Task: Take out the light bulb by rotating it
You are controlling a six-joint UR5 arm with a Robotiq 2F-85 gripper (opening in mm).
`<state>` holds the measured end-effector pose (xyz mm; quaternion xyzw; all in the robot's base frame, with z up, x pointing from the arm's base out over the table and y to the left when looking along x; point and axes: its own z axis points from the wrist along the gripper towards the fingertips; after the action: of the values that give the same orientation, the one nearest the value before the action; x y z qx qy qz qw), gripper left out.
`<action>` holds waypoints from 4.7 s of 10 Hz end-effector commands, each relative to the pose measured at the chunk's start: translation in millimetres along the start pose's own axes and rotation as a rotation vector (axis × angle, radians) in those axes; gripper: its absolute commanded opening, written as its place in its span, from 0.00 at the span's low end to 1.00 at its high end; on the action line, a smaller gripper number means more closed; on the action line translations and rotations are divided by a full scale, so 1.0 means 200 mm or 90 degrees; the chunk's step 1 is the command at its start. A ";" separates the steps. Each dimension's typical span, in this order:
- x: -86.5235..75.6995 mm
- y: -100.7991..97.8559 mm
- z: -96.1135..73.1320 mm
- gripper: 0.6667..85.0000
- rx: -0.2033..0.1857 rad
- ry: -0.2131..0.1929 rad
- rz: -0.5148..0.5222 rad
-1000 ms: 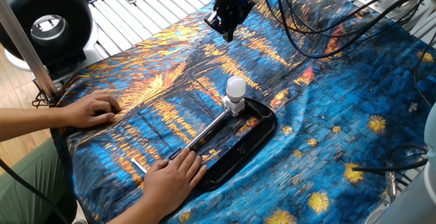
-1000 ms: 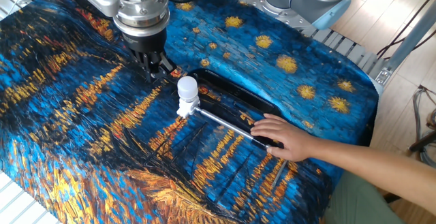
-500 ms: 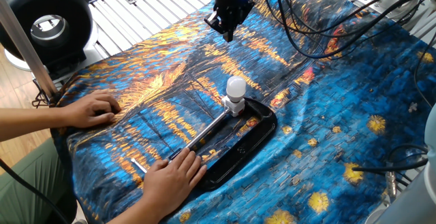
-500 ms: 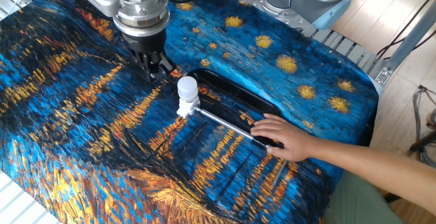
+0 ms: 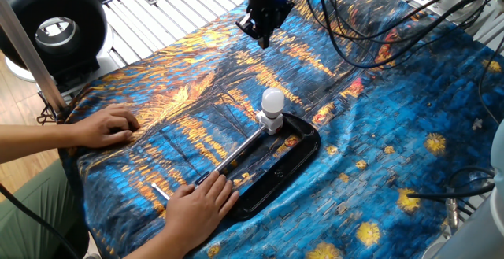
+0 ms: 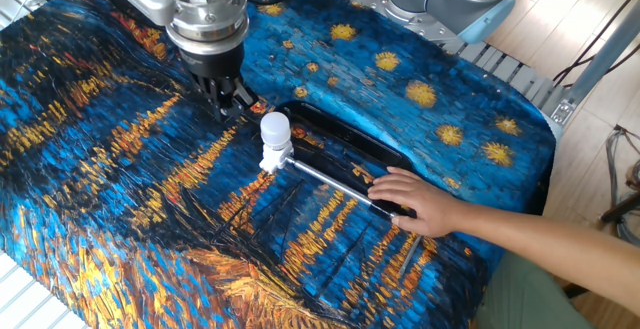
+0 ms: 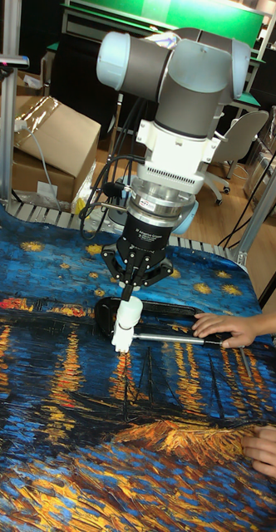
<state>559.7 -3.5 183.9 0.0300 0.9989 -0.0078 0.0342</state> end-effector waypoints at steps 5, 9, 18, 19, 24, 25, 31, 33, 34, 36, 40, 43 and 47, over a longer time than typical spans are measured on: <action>0.05 0.02 0.01 0.71 -0.035 0.004 -0.059; 0.05 0.02 0.01 0.86 -0.038 0.001 -0.076; 0.08 0.00 0.03 0.28 -0.024 0.015 -0.042; 0.09 -0.03 0.03 0.47 -0.015 0.017 -0.078; 0.13 -0.05 0.03 0.74 -0.015 0.032 -0.095; 0.14 -0.05 0.03 0.74 -0.017 0.033 -0.096; 0.11 -0.03 0.04 0.00 -0.014 0.023 -0.027; 0.10 -0.04 0.05 0.02 -0.008 0.021 -0.034; 0.11 -0.05 0.04 0.53 -0.007 0.025 -0.071; 0.16 -0.05 0.03 0.89 -0.019 0.040 -0.115; 0.21 -0.07 0.03 0.81 -0.016 0.058 -0.107; 0.14 -0.02 0.05 0.00 -0.021 0.032 -0.023; 0.12 -0.02 0.05 0.00 -0.025 0.024 -0.016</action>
<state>531.5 -10.5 171.5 0.0063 0.9999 0.0026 0.0090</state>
